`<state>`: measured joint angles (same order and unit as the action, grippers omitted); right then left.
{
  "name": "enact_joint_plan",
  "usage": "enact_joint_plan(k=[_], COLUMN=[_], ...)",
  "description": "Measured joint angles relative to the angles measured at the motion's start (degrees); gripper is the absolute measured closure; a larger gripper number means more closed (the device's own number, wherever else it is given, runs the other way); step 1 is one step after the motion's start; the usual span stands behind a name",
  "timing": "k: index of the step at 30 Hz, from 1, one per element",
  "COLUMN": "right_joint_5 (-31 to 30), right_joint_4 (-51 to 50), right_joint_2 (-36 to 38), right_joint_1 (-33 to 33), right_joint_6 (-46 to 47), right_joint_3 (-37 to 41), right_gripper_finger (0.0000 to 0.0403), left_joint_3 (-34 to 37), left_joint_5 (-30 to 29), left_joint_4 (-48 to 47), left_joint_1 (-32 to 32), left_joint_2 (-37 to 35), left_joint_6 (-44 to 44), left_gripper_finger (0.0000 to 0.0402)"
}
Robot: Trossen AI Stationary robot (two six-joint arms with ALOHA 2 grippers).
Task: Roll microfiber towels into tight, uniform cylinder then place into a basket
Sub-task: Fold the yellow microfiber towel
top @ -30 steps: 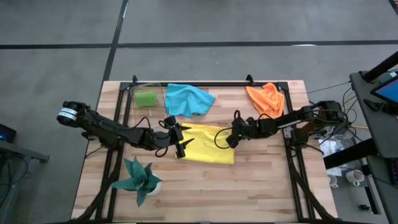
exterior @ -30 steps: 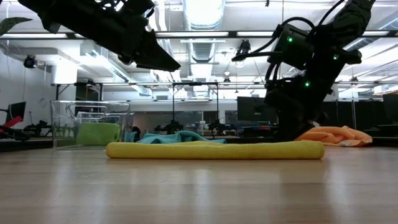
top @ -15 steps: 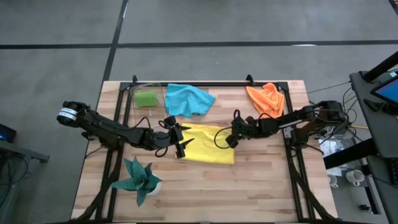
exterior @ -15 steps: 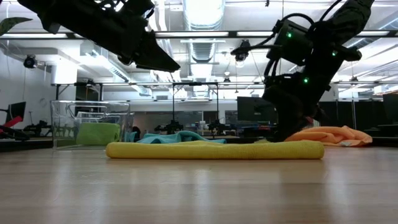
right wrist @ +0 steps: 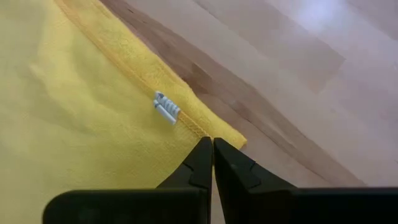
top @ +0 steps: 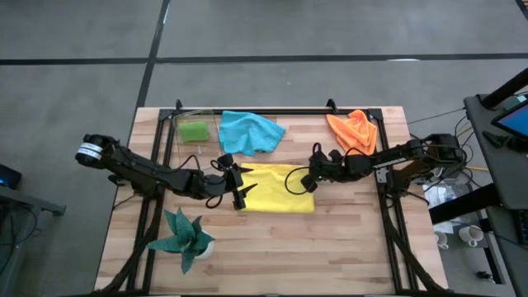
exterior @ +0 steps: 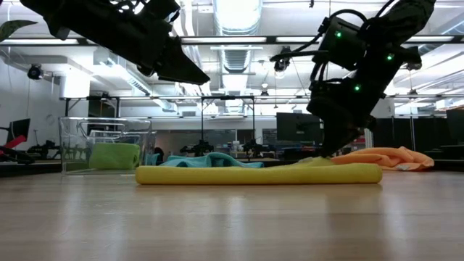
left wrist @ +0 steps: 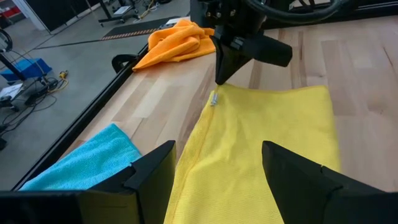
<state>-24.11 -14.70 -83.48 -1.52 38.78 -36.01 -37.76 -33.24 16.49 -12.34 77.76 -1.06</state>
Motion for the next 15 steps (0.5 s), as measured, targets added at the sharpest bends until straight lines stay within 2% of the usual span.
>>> enact_joint_plan(k=[5, 9, 15], right_joint_5=[-0.2, -4.5, -4.6], right_joint_4=[-0.5, -0.6, -1.1], right_joint_2=[-0.1, -0.1, -0.1], right_joint_1=[0.0, 0.0, -0.3], right_joint_6=[1.0, 3.2, 4.5], right_joint_3=[0.0, 0.1, 0.2], right_gripper_finger=[0.0394, 0.0394, 0.0394], left_joint_3=[0.0, 0.0, 0.0], left_joint_5=[0.0, 0.0, 0.0], left_joint_4=[0.0, 0.0, 0.0], left_joint_1=[0.0, 0.0, 0.0], left_joint_2=[0.0, 0.0, 0.0], left_joint_6=[0.0, -0.1, -0.1], left_gripper_finger=[0.0179, 0.0179, 0.0179])
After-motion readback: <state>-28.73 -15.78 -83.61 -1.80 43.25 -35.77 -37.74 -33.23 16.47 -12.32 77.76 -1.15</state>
